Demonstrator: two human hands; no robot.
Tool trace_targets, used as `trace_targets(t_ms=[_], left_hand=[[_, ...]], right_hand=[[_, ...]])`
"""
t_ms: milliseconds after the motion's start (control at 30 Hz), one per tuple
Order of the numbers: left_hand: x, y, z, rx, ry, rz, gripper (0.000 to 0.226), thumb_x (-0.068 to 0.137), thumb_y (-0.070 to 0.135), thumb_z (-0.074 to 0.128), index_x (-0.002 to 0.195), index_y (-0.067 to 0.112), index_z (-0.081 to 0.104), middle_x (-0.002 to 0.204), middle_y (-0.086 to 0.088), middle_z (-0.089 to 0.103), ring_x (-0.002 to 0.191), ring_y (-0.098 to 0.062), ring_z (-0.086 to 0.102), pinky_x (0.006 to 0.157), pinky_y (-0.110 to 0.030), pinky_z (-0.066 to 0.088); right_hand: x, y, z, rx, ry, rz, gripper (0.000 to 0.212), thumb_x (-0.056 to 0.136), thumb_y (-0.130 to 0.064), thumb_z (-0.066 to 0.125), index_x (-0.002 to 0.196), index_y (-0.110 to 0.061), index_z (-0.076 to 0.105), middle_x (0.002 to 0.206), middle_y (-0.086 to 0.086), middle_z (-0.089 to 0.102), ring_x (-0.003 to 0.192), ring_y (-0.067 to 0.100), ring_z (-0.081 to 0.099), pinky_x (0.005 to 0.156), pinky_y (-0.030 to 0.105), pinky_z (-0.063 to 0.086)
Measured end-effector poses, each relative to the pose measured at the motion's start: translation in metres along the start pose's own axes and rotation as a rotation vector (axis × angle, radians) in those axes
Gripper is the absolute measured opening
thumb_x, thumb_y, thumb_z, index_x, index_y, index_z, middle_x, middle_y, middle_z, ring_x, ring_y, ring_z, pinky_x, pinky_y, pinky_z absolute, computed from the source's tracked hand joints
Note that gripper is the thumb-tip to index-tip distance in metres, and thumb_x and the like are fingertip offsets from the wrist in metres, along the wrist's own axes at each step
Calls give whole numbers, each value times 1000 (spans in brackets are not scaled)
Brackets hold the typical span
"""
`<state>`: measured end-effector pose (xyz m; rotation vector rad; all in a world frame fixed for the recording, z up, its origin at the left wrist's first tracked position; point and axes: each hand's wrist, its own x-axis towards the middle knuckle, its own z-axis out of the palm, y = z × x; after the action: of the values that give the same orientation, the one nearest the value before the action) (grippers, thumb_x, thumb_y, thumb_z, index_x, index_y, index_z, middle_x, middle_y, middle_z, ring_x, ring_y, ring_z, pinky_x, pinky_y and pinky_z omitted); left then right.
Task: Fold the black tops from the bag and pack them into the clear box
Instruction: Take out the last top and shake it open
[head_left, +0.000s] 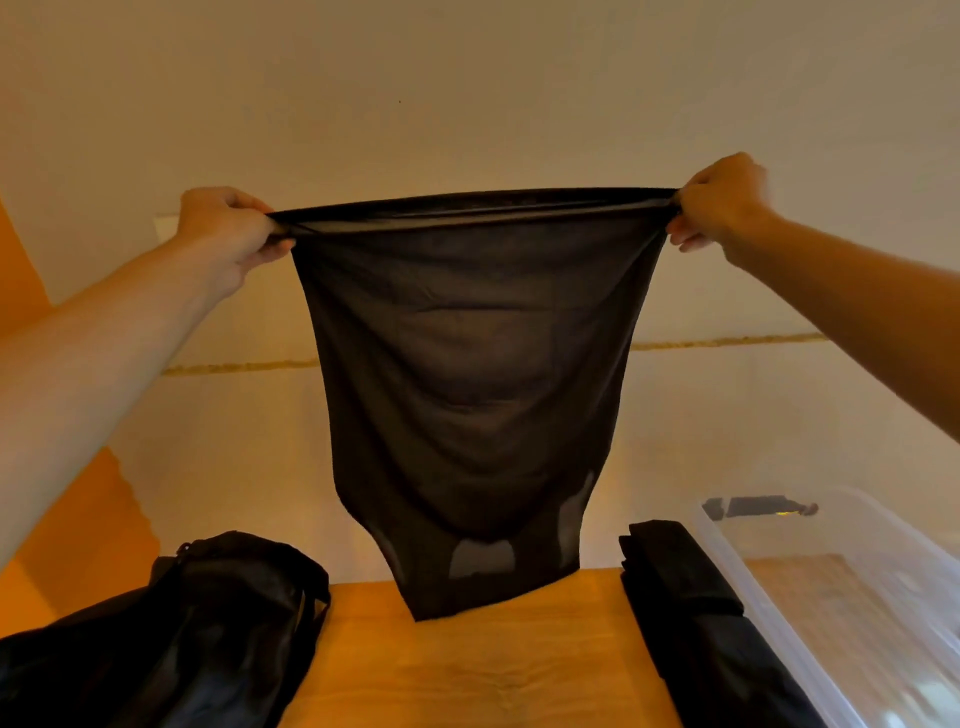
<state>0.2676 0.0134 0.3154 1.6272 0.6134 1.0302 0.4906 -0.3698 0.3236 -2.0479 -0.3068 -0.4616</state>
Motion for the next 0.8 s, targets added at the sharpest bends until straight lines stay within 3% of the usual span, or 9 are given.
trace_targets(t_ms=[167, 300, 433, 533, 633, 733, 800], left_hand=[[12, 12, 4, 24, 62, 116, 35, 93, -11, 58, 75, 19, 54, 82, -7, 58, 55, -12, 62, 51, -19, 48], [-9, 16, -7, 22, 60, 222, 35, 89, -11, 57, 76, 21, 57, 78, -2, 59, 54, -9, 61, 57, -22, 48], [-58, 6, -28, 53, -5, 297, 29, 90, -4, 61, 77, 21, 64, 70, 3, 61, 61, -10, 61, 65, -27, 48], [-105, -8, -52, 71, -49, 337, 26, 90, -6, 63, 77, 17, 66, 76, -1, 60, 58, -5, 60, 61, -23, 48], [-156, -35, -80, 83, -114, 312, 30, 90, -10, 63, 75, 15, 65, 75, -4, 60, 55, -4, 60, 54, -17, 46], [-211, -78, -107, 90, -204, 226, 45, 88, -17, 61, 65, 21, 67, 64, 5, 62, 52, -5, 57, 51, -14, 44], [-253, -114, -125, 105, -285, 164, 36, 90, -17, 60, 70, 13, 67, 63, 6, 63, 54, -9, 58, 54, -14, 46]], right_hand=[[11, -5, -4, 156, 23, 43, 15, 103, -15, 55, 100, -5, 65, 87, 16, 73, 71, 26, 75, 63, 35, 63], [-3, -4, -10, 225, 38, -1, 17, 105, -20, 51, 108, -6, 61, 81, 8, 67, 63, 19, 70, 58, 28, 62], [-40, 8, -23, 222, 108, -63, 20, 101, -19, 52, 99, -5, 66, 84, 15, 69, 56, 17, 68, 52, 25, 57], [-87, 22, -41, 233, 114, -94, 20, 101, -18, 52, 98, -4, 67, 79, 11, 69, 50, 11, 66, 52, 23, 58], [-148, 47, -59, 214, 109, -135, 19, 99, -16, 56, 94, -6, 71, 76, 8, 71, 53, 16, 69, 55, 26, 61], [-216, 85, -68, 204, 40, -154, 16, 100, -13, 58, 95, -7, 72, 77, 9, 72, 57, 18, 71, 56, 25, 61], [-263, 114, -67, 174, -34, -149, 16, 101, -8, 57, 96, -5, 71, 78, 10, 72, 60, 19, 71, 56, 23, 61]])
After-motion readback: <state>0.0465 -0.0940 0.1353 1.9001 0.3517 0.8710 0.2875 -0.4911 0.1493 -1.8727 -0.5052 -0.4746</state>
